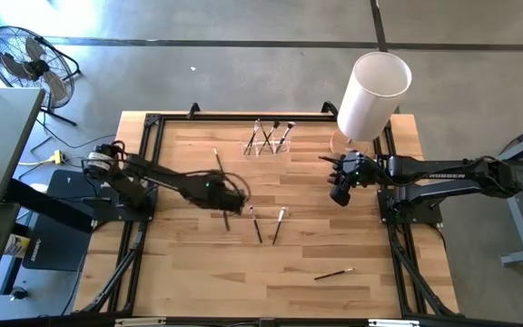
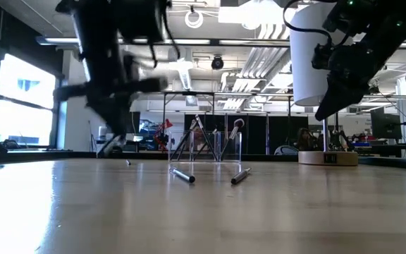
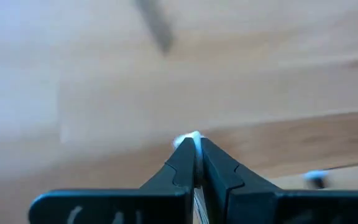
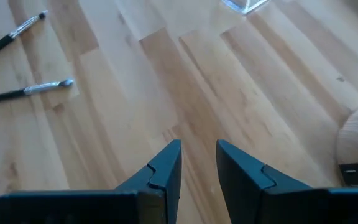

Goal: Pick & Place Makeup Brushes
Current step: Put the black blush brush into the transparent organizer

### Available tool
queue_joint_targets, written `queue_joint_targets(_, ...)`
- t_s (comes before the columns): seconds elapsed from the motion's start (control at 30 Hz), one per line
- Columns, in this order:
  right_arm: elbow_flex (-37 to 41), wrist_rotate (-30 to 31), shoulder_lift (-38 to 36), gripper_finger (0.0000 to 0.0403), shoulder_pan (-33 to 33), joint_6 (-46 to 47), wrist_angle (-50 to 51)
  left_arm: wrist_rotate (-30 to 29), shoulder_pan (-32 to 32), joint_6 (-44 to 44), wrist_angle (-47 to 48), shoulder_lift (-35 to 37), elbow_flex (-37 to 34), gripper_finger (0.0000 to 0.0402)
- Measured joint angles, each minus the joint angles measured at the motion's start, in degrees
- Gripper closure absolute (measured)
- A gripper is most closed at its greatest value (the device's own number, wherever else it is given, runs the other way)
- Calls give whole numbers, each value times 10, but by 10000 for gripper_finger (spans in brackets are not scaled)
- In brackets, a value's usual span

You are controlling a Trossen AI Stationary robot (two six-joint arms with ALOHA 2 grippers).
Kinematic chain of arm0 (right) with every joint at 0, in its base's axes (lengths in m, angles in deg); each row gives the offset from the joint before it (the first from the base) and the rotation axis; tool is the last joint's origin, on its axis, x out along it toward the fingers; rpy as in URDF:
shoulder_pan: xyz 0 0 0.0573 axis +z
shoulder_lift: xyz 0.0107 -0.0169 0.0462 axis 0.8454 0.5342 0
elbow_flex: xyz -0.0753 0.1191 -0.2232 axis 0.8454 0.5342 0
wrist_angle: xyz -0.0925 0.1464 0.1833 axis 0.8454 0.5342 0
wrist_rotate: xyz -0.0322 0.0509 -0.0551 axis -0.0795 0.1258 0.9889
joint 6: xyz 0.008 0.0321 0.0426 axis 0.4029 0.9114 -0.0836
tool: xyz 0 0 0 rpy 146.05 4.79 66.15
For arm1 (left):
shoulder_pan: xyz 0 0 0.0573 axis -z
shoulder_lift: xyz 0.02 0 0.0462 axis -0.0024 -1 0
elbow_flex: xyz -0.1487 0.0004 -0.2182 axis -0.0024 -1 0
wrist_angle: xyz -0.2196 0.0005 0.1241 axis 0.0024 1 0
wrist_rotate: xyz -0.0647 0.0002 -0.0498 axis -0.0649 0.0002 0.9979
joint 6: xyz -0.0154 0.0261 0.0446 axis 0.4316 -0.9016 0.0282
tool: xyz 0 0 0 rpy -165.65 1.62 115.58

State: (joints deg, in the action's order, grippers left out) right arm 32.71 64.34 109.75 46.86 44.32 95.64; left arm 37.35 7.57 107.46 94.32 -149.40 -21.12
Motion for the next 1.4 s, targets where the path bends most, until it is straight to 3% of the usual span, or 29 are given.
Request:
queue_joint_targets(0.1,0,6,0,309,0,0,-11,-65,-33,-137,-29,24,45,397)
queue_joint_targets(0.2,0,5,1,309,0,3,-28,-83,-84,-321,-64,47,78,398)
queue_joint_targets(0.37,0,25,2,309,0,5,-59,-31,-182,-595,-256,63,124,398)
queue_joint_targets(0.53,0,66,2,309,0,5,-99,88,-284,-787,-401,61,123,398)
queue_joint_targets(0.73,0,80,2,309,0,5,-159,286,-402,-846,-638,61,16,398)
queue_joint_targets(0.9,0,94,2,309,0,5,-199,406,-458,-866,-827,53,-89,398)
queue_joint_targets(1.13,0,169,2,309,-1,5,-243,432,-467,-874,-963,15,-164,398)
queue_joint_targets(1.4,0,201,2,309,-1,7,-260,403,-467,-876,-954,-26,-167,383)
